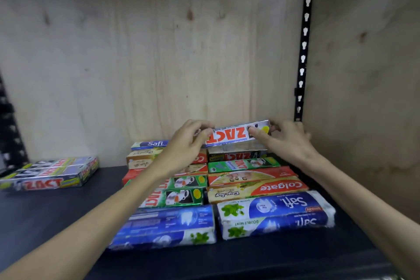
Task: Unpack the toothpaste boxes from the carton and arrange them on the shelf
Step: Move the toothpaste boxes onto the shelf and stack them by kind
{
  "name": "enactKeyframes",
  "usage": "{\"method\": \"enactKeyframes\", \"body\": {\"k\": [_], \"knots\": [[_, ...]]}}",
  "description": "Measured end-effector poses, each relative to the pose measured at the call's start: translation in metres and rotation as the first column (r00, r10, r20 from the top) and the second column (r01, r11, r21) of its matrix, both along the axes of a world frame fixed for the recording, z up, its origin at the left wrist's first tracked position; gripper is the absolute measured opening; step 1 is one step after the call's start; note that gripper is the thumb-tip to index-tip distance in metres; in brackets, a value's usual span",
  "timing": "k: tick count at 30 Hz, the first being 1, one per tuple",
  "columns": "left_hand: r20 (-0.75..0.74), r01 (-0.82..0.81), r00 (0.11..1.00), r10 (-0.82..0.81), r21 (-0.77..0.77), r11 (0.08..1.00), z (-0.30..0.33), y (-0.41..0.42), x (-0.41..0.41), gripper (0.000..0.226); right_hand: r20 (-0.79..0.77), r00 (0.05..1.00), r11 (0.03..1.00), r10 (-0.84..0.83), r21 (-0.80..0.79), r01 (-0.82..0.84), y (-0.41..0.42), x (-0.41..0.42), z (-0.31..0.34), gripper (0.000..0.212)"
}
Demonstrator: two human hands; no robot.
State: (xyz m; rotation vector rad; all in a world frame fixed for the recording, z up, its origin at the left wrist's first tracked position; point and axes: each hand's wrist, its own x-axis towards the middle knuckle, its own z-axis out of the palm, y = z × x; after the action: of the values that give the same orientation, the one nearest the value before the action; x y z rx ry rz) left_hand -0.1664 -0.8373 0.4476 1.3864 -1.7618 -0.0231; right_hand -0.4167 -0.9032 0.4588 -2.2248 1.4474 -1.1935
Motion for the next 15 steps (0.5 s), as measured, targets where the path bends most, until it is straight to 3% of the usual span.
{"method": "enactKeyframes", "body": {"k": [4,7,12,15], "knots": [[-0.116,-0.006,0.993,0.011,0.044,0.999,-0.004,0.052,0.029,0.021,0.123,0.961,0.959,0.247,0.112,-0.261,0.041,0.026,-0.012,0.057],[-0.223,-0.065,0.971,0.083,0.087,0.994,-0.009,0.090,0.064,0.024,0.086,0.937,0.934,0.339,0.091,-0.347,0.069,0.056,-0.022,0.068],[-0.329,-0.218,0.913,0.241,0.105,0.970,-0.015,0.153,0.128,0.029,0.014,0.900,0.900,0.436,-0.027,-0.435,0.103,0.120,-0.035,0.051],[-0.443,-0.202,0.866,0.231,0.114,0.973,-0.018,0.189,0.156,0.042,-0.043,0.895,0.893,0.444,-0.058,-0.446,0.122,0.160,-0.036,0.044]]}}
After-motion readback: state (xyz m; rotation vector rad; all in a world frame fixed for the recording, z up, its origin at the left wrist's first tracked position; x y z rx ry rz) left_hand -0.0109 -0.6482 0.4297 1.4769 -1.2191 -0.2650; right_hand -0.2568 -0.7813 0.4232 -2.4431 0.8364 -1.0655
